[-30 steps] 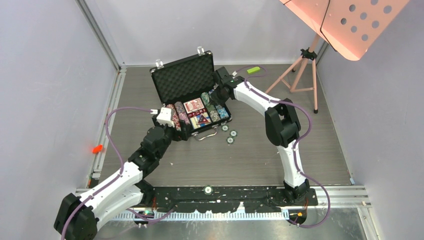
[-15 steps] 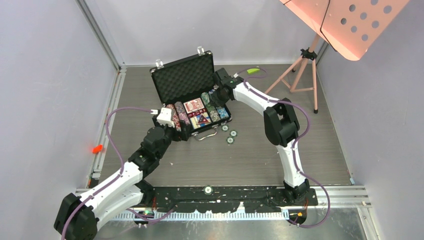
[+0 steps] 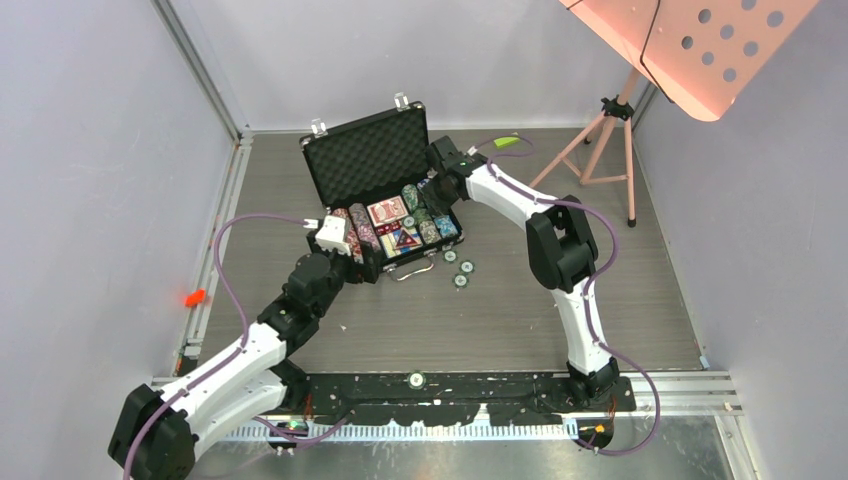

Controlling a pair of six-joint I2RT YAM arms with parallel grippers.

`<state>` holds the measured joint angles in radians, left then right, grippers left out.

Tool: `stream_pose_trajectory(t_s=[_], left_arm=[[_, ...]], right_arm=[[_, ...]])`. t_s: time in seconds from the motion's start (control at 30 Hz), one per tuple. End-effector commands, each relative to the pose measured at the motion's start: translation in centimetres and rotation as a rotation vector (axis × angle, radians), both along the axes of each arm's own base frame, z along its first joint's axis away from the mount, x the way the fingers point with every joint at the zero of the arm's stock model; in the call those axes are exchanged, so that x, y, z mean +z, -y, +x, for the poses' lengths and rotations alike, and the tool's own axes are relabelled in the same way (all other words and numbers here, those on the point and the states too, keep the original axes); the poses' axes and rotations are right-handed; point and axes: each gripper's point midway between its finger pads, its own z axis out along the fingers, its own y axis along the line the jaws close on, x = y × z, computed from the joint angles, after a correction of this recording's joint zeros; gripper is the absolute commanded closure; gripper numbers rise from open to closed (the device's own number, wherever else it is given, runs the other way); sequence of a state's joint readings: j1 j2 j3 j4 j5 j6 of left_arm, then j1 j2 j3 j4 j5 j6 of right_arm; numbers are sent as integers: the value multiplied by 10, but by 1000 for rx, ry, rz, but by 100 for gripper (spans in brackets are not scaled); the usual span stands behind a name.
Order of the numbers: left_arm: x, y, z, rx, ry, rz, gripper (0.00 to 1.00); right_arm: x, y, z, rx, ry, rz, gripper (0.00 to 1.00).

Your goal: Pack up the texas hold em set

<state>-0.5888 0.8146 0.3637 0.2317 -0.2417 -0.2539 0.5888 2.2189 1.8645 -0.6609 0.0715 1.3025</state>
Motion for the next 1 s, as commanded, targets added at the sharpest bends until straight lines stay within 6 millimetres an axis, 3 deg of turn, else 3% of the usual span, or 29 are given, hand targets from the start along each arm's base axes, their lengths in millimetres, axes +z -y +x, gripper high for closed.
stream_pose_trajectory(t_s=[0.0,0.2,0.3,0.33,0.37,0.4,0.43,0.47,0.5,0.53,0.57,0.6,0.63,0.67,0.7,0.73,0.77,0.8,0.97], left_arm=[[17,3,5,-5,47,-20,15],[6,19,13,-52,-12,-8,14],[8,33,20,-93,-57,1,11],[9,39,24,-108,-70,1,10],[9,46,28,-125,-89,5,7],[9,52,32,-143,-106,10,5],[8,58,36,-160,-129,21,3],[3,63,39,-174,-166,36,1],[2,68,44,-190,-197,49,1],[-5,75,46,-227,-260,65,0],[-9,79,49,-251,-318,85,0],[-17,81,53,-264,-376,113,0],[-24,84,57,-288,-411,146,1],[-27,88,62,-316,-429,167,2],[-33,91,65,-339,-441,193,3],[-36,93,70,-357,-444,216,4],[-39,95,73,-379,-443,240,4],[-43,96,75,-410,-444,266,6],[-61,95,88,-496,-502,315,15]], right_arm=[[29,-2,13,0,79,12,63],[50,2,7,128,146,-33,62],[70,15,-1,223,212,-105,49],[76,21,-6,236,225,-117,46],[69,28,-12,267,218,-148,40],[85,34,-13,267,261,-141,37],[74,42,-21,290,246,-165,35],[93,47,-19,283,300,-144,34],[81,57,-28,294,283,-159,34],[97,66,-26,281,327,-143,34],[87,74,-33,283,310,-147,34],[100,83,-32,275,345,-125,33],[91,91,-38,274,328,-127,33],[102,101,-37,261,358,-105,33],[92,106,-45,268,335,-96,33],[102,113,-45,262,360,-69,33],[94,120,-50,260,342,-67,33],[102,126,-51,256,361,-53,33],[107,143,-64,265,377,-51,33]])
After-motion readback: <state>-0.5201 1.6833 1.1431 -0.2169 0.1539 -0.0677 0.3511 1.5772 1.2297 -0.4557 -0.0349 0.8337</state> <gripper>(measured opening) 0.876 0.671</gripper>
